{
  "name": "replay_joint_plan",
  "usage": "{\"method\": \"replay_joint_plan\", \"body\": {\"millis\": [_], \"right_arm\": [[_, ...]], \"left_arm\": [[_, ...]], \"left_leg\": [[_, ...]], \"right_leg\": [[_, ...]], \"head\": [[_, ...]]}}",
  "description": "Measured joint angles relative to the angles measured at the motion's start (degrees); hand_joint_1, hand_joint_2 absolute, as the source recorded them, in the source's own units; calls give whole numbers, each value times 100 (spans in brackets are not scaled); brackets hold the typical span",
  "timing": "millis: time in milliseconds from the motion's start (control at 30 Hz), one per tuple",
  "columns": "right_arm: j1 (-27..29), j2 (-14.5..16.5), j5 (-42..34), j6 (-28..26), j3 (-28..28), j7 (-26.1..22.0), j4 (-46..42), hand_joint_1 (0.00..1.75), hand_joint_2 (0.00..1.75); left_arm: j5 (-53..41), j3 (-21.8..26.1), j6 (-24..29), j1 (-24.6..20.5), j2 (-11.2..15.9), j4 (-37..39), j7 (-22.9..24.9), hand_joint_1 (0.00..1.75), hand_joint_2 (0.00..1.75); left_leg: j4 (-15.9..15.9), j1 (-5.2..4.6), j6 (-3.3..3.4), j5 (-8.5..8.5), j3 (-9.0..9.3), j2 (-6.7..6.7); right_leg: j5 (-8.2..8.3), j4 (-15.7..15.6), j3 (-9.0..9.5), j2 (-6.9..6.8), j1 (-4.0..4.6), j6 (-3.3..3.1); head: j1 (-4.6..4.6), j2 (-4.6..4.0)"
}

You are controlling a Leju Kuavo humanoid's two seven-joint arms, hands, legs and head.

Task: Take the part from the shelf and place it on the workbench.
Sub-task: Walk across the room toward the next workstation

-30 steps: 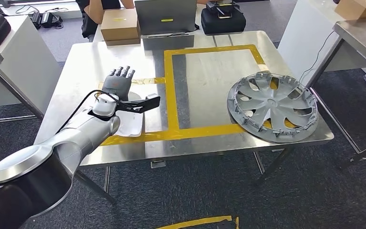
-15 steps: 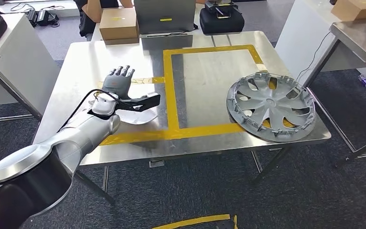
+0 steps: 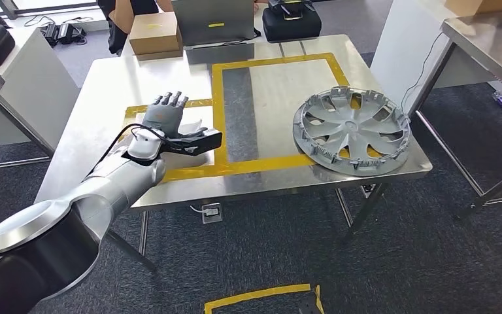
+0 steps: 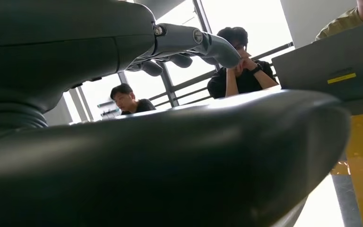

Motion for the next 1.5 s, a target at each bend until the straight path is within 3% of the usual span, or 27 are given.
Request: {"method": "replay_joint_plan", "body": {"millis": [33,67,100,167,233,300,367,400,467,533,567,600,667,733,767,800,867,933,1033,1067,1133,1200,1267,1300,1400,1433,1500], "right_arm": [[1,-1,0,0,-1,0,0,0,0],[2,-1,0,0,0,1,0,0,0],[2,-1,0,0,0,1,0,0,0],[1,-1,-1,-1,0,1,0,0,0],[-1,1,-2,-2,-1,-2,0,0,0],[-4,3,-4,-4,-1,-5,0,0,0],[-4,1,-5,-6,-1,-8,0,0,0],[-3,0,-5,-8,-1,-7,0,0,0],[-1,-5,-2,-10,-1,-3,0,0,0],[-3,-11,5,-11,-1,-1,0,0,0],[-4,-14,8,-11,-1,1,0,0,0],[-5,-16,12,-11,-1,2,0,0,0],[-9,-19,19,-10,-1,9,0,0,0],[-23,-22,24,-9,-1,17,0,0,0],[-29,-22,28,-9,-1,21,0,0,0],[-34,-23,31,-9,-1,26,0,0,0],[-38,-23,37,-9,-1,41,1,0,0],[-51,-21,39,-9,-1,57,3,0,0],[-64,-20,39,-9,-1,75,4,0,0],[-63,-20,38,-9,-1,76,4,0,0],[-63,-20,37,-9,-1,73,4,0,0],[-65,-19,35,-9,-1,72,4,0,0],[-70,-18,29,-17,-1,69,4,0,0],[-72,-18,27,-23,-1,68,4,0,0],[-77,-19,37,-31,-1,70,4,0,0],[-77,-20,42,-31,-1,73,4,0,0],[-77,-21,50,-31,-1,82,4,0,0]], "left_arm": [[-1,1,-6,1,-4,-1,-1,0,0],[-1,1,-13,2,-7,-1,-1,0,0],[-1,2,-20,2,-9,-1,-1,0,0],[-2,18,-27,-4,-17,-9,-2,0,0],[-2,47,-28,-27,-37,-29,-4,0,0],[-3,73,-28,-52,-54,-45,-7,0,0],[-4,88,-28,-64,-65,-49,-8,0,0],[-4,91,-29,-70,-75,-50,-8,0,0],[-4,95,-30,-87,-96,-54,-5,0,0],[-4,98,-32,-90,-103,-54,-1,0,0],[-4,99,-32,-84,-105,-52,1,0,0],[-4,99,-33,-77,-104,-51,1,0,0],[-4,99,-33,-70,-103,-51,-1,0,0],[-16,100,-35,-73,-102,-55,-1,0,0],[-24,102,-37,-77,-102,-57,0,0,0],[-31,104,-39,-83,-101,-58,1,0,0],[-34,111,-65,-91,-94,-55,3,0,0],[-35,127,-95,-99,-79,-50,5,0,0],[-42,148,-104,-116,-63,-47,5,0,0],[-46,150,-108,-114,-61,-46,5,0,0],[-64,154,-126,-108,-61,-46,5,0,0],[-97,156,-146,-121,-62,-52,8,0,0],[-120,164,-155,-149,-73,-64,9,0,0],[-125,171,-161,-162,-78,-67,10,0,0],[-131,186,-197,-186,-92,-66,8,0,0],[-131,190,-206,-192,-96,-66,5,0,0],[-132,199,-211,-201,-101,-66,2,0,0]], "left_leg": [[347,-8,-2,-187,-76,10],[564,-19,5,-257,-84,11],[601,-34,24,-212,-2,11],[108,-77,105,44,453,20],[-621,-139,191,88,970,51],[-951,-196,243,36,1130,68],[-1007,-202,304,143,1075,73],[-1036,-189,346,215,1045,79],[-1084,-156,417,381,929,90],[-1083,-151,447,534,741,77],[-1076,-151,443,604,644,72],[-1064,-150,435,669,550,67],[-1024,-146,403,789,366,60],[-976,-152,346,886,227,54],[-966,-156,311,932,192,54],[-975,-159,275,983,176,54],[-1018,-143,199,1074,159,50],[-882,-123,135,860,69,46],[76,-110,71,49,-200,48],[406,-109,58,-77,-245,48],[594,-108,53,42,-90,49],[36,-107,72,253,429,54],[-725,-134,128,177,963,47],[-948,-150,161,107,1090,41],[-1078,-154,298,218,1058,49],[-1092,-145,352,283,1007,58],[-1104,-137,429,410,875,69]], "right_leg": [[48,2,-63,-21,16,-11],[98,4,-129,-43,34,-18],[148,6,-195,-65,52,-22],[249,9,-310,-100,82,-17],[346,4,-380,-129,100,21],[449,-27,-393,-154,85,94],[523,-68,-394,-152,65,177],[451,-33,-421,-135,61,208],[-11,365,-559,-95,50,255],[-530,1076,-728,-82,46,295],[-618,1362,-759,-82,43,309],[-571,1493,-717,-82,41,318],[-292,1192,-347,-79,37,312],[-285,450,211,-53,51,266],[-352,159,394,-37,66,228],[-417,1,469,-23,84,183],[-336,-71,433,-32,96,84],[-191,-108,337,-60,82,-8],[23,-123,98,-84,74,-61],[91,-119,10,-91,74,-59],[226,-112,-166,-107,74,-42],[351,-107,-310,-120,72,-3],[467,-122,-378,-131,80,62],[528,-147,-385,-136,81,98],[628,-226,-420,-127,76,207],[506,-137,-472,-115,75,237],[-10,431,-662,-94,73,278]], "head": [[-8,0],[-11,0],[-14,0],[-16,0],[-12,0],[-16,0],[-27,0],[-23,0],[2,0],[27,0],[32,0],[34,0],[38,0],[33,0],[27,0],[21,0],[21,0],[12,0],[-21,0],[-25,0],[-29,0],[-33,0],[-32,0],[-33,0],[-34,0],[-26,0],[0,0]]}}
